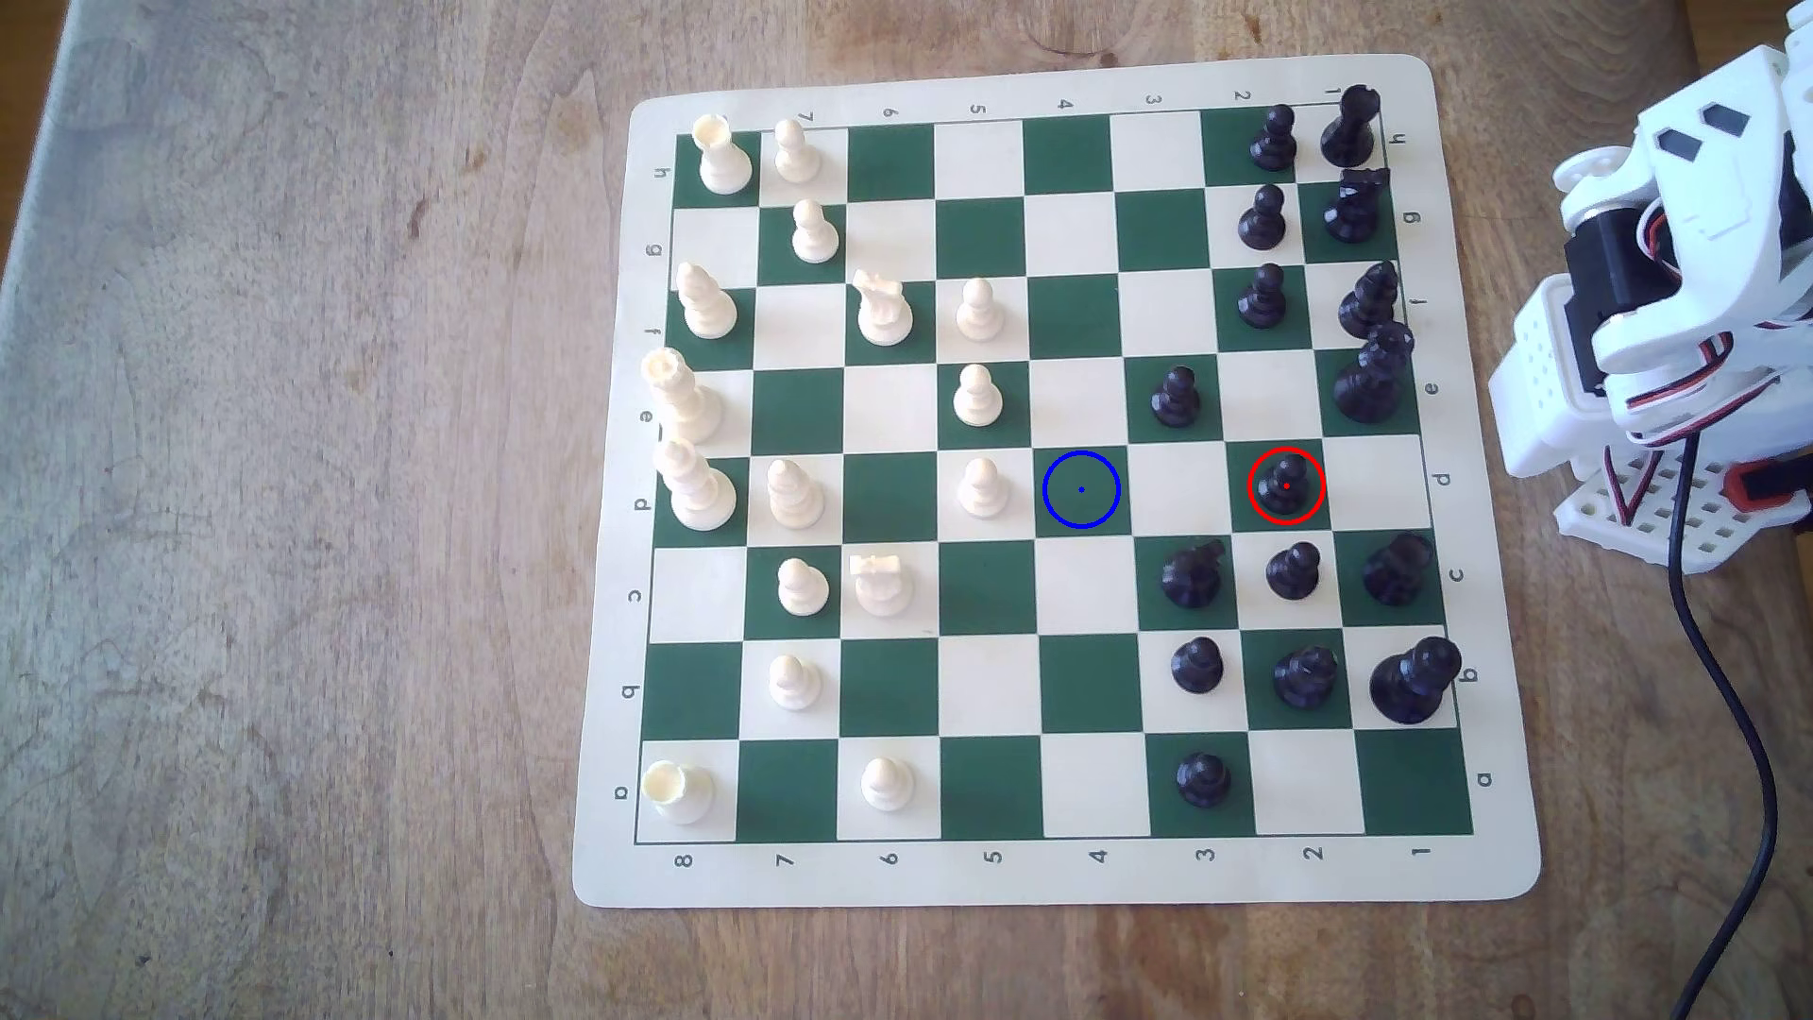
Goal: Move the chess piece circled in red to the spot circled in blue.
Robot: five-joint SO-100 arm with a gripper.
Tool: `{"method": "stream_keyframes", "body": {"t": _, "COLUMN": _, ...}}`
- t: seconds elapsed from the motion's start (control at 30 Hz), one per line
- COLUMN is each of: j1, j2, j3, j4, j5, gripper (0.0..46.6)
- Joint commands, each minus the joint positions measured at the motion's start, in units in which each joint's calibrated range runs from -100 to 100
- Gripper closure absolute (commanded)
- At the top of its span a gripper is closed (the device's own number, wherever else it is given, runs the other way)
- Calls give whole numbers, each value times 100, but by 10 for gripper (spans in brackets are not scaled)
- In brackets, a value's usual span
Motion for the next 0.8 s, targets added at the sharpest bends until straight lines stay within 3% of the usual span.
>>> {"method": "stream_keyframes", "body": {"t": 0.0, "j1": 85, "j2": -3, "j3": 108, "j4": -87, "j5": 10, "gripper": 464}}
{"method": "stream_keyframes", "body": {"t": 0.43, "j1": 31, "j2": -3, "j3": -354, "j4": 2493, "j5": 10, "gripper": 464}}
{"method": "stream_keyframes", "body": {"t": 0.63, "j1": -102, "j2": -3, "j3": -1596, "j4": 6064, "j5": -15, "gripper": 464}}
{"method": "stream_keyframes", "body": {"t": 0.77, "j1": 187, "j2": -3, "j3": -2067, "j4": 8021, "j5": -29, "gripper": 464}}
